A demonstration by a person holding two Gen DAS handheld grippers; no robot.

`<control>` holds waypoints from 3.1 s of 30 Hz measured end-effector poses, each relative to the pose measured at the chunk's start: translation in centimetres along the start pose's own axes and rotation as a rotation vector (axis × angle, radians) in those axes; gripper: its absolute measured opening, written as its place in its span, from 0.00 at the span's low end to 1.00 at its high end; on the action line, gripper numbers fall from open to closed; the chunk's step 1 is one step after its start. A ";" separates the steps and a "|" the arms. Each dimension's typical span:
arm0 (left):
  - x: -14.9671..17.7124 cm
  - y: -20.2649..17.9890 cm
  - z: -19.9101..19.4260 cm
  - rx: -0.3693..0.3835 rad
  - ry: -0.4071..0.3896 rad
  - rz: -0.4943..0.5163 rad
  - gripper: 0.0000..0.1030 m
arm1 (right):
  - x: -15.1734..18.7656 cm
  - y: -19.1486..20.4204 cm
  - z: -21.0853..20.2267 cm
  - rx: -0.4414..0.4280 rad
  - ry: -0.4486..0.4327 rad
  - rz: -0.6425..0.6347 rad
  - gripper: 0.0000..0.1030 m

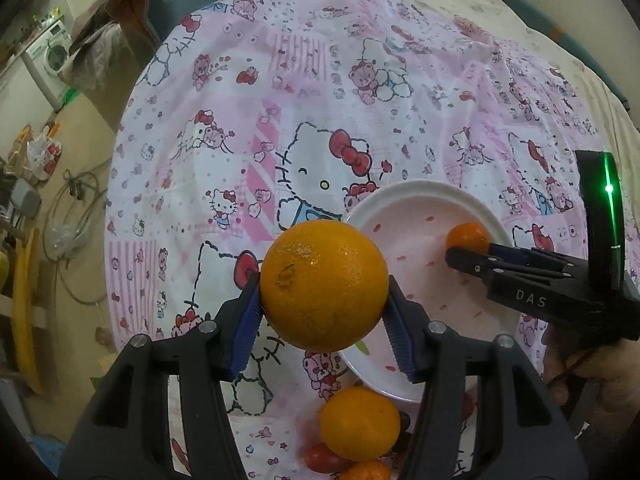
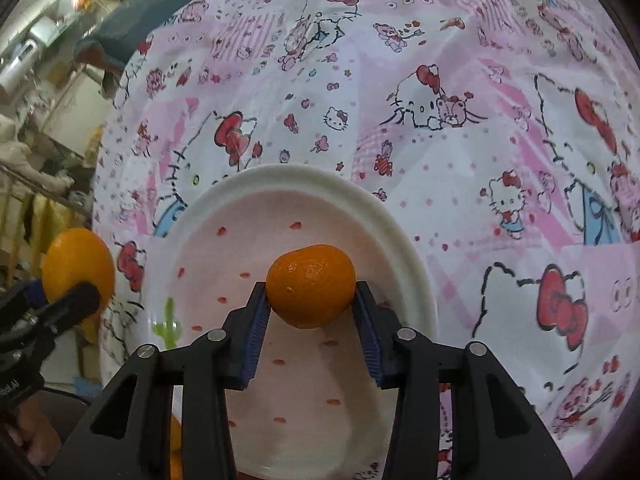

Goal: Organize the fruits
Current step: 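Lower the mandarin onto the pink plate with the right tool while the left tool releases the orange there, then withdraw both open tools from the plate back toward the fruit cluster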

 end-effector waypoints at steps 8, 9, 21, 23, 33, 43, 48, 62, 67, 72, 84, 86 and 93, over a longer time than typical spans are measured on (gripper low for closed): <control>0.0 0.1 0.1 -0.014 -0.009 0.005 0.51 | -0.3 0.0 -1.0 0.010 -0.032 0.000 0.66; 0.0 0.2 0.2 -0.018 -0.010 0.007 0.51 | -0.4 0.0 -1.3 0.017 -0.040 -0.001 0.66; 0.1 -1.8 1.3 -0.003 -0.001 0.037 0.51 | 1.7 0.4 -7.6 0.028 -0.089 0.092 0.66; -0.1 -2.6 1.2 0.013 -0.014 0.046 0.51 | 2.3 0.0 -8.7 0.036 -0.103 0.128 0.66; 0.4 -5.9 4.2 0.065 0.013 0.104 0.52 | 4.5 -3.8 -10.8 0.081 -0.152 0.231 0.66; 0.8 -6.6 6.8 0.047 0.054 0.114 0.52 | 4.3 -5.3 -10.1 0.055 -0.151 0.278 0.66; 0.9 -6.0 7.5 0.030 0.095 0.079 0.55 | 4.1 -5.3 -10.0 0.070 -0.146 0.266 0.67; -0.1 -6.0 4.7 0.099 0.032 0.040 0.87 | 4.1 -5.1 -10.7 0.064 -0.167 0.262 0.67; -0.9 -4.9 2.8 0.094 -0.018 0.013 0.87 | 4.0 -4.3 -11.2 0.066 -0.177 0.242 0.67; -0.4 -3.7 -0.1 0.116 -0.038 -0.015 0.87 | 4.0 -3.1 -11.6 0.059 -0.181 0.209 0.67; 5.2 1.3 -3.7 0.085 0.088 -0.061 0.87 | 5.1 0.3 -12.6 0.052 -0.176 0.150 0.67; 6.3 2.0 -3.5 0.084 0.109 -0.079 0.87 | 5.5 0.5 -12.8 0.046 -0.173 0.155 0.67; 8.3 2.2 -2.2 0.096 0.147 -0.072 0.87 | 8.6 1.3 -12.3 0.025 -0.135 0.187 0.67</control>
Point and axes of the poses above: each gripper's, at about its wrist camera, not at the fingertips, and z roughly the way its jaws point, y to its left, x to its underside, the point moved 9 cm from there along z, roughly the way its jaws point, and after that the axes turned 15 degrees about -z, right-handed, at the moved point
